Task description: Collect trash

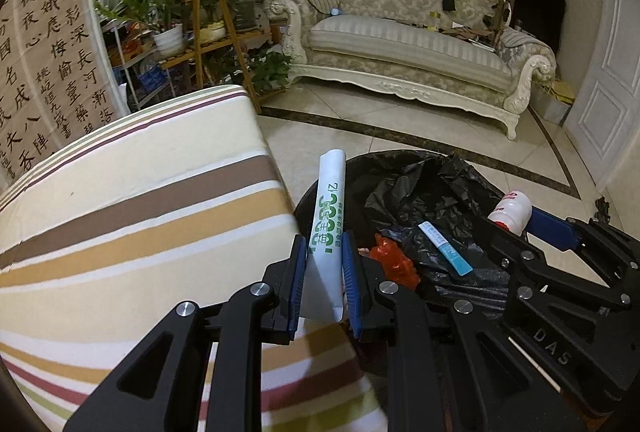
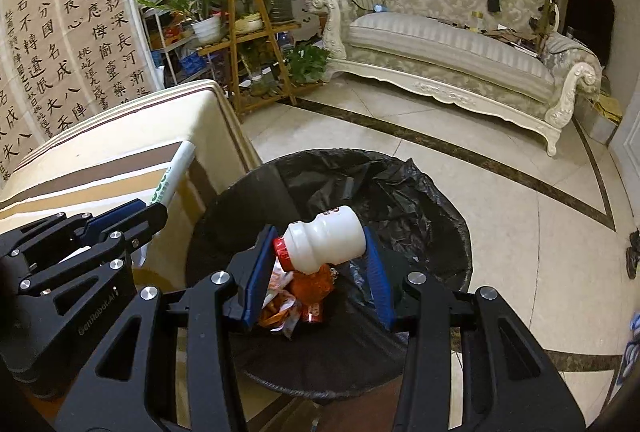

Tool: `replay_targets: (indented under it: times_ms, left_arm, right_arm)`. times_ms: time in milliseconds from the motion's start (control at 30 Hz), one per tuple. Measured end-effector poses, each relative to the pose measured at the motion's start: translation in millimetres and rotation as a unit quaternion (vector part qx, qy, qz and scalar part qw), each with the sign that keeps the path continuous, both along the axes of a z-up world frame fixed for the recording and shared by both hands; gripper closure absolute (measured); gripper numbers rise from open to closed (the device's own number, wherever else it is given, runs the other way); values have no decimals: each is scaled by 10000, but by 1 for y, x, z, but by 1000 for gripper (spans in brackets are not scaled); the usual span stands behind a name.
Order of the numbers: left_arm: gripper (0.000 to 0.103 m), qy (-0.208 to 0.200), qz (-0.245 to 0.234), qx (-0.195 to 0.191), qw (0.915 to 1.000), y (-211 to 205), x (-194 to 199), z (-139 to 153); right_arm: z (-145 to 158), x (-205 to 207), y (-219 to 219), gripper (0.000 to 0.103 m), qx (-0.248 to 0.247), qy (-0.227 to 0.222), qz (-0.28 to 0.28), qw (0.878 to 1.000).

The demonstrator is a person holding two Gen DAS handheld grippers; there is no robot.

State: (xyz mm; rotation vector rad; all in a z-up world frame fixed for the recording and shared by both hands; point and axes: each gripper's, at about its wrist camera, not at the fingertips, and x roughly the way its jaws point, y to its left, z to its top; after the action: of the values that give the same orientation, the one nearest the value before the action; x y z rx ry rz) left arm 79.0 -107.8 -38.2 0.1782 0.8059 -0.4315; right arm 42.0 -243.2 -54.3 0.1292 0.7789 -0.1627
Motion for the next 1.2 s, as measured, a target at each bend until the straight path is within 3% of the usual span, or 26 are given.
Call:
replay_targets:
  times_ms: [233,300,367,567,833,1200]
  left_arm:
    - [80,99,-15,68,9999,-10,9,-3]
    - [73,134,8,84,9999,-9,9,-4]
    - [54,129,58,55,9999,-8,8,-3]
    - [31,-8,191,-36,9998,-3,5,2]
    - [22,-170,432,-38,9989,3,5,7]
    - [19,-388,602,-23,9974,17,-9,13]
  right_arm:
    - [-7,8,-11,59,51,47,-139,9999]
    - [-9,8,-12,58,79,69,-177,9998]
    - [-10,9,-14,55,88,85,-204,9997]
    - [-10,6,-17,47,59,72,-308,9995]
    - [-5,-3,-22,37,-25,-11,-506,9987]
    - [1,-17,-19,29,-89,-84,-639,9979]
